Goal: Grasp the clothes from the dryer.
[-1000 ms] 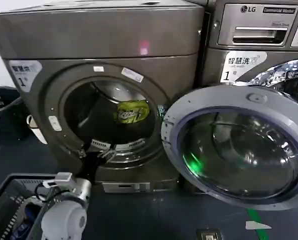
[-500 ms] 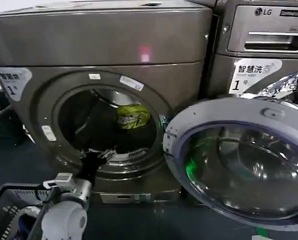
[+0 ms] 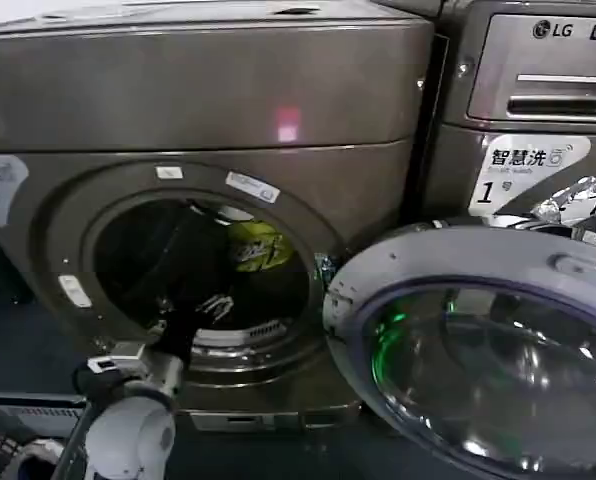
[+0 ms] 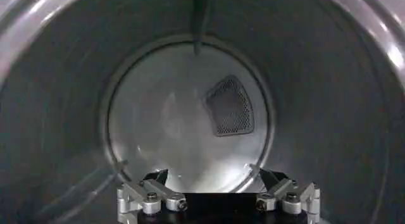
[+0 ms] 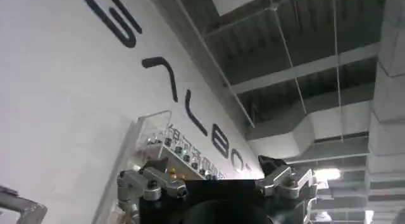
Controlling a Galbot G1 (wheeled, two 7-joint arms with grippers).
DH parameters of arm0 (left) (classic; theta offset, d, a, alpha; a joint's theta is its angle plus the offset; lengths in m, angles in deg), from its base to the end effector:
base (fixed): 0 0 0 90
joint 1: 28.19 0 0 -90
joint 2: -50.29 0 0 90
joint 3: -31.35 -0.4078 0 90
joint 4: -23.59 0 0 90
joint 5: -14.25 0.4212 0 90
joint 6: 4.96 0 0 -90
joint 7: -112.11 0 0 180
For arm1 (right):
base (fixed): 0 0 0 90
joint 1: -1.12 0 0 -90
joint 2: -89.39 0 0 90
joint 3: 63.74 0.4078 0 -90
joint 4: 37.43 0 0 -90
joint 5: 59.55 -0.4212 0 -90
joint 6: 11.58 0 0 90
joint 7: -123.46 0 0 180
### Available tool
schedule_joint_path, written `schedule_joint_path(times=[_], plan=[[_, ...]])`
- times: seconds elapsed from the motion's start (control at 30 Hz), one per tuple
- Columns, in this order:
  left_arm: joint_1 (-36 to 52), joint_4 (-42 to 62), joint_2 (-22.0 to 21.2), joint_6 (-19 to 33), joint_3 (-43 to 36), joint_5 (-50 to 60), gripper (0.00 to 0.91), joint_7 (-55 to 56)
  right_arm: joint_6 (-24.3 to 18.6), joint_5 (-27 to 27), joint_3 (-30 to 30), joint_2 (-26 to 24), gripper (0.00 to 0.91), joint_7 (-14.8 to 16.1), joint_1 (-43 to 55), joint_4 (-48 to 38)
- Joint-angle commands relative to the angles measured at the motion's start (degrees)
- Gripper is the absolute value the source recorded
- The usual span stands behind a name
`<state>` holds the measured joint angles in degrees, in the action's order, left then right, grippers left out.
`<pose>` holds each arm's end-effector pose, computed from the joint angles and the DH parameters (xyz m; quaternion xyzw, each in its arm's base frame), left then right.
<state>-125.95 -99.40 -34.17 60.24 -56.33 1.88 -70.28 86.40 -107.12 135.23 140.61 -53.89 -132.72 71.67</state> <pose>0.3260 0.0315 -0.2223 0.0532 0.9975 -0.0470 0.0047 -0.0758 -0.4625 0.1079 0.4478 0.8043 -0.2532 0.2974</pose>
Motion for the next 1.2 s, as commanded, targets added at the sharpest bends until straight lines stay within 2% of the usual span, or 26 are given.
schedule_joint_path(times=[0.03,0.97,1.2], plan=[[-0.13,-0.16,0.03,-0.02,0.06,-0.03,0.907,0.01,-0.01,-0.07,0.13,-0.03,0.907,0.02,-0.06,0.11],[1.33,1.28,-0.18,0.16,-0.11,-0.07,0.907,-0.02,0.21,0.11,1.02,0.11,0.907,0.49,-0.19,0.13],[2.38,2.97,-0.17,0.66,-0.04,0.00,0.907,-0.08,1.76,-0.11,2.04,-0.10,0.907,-0.97,-0.81,0.52]])
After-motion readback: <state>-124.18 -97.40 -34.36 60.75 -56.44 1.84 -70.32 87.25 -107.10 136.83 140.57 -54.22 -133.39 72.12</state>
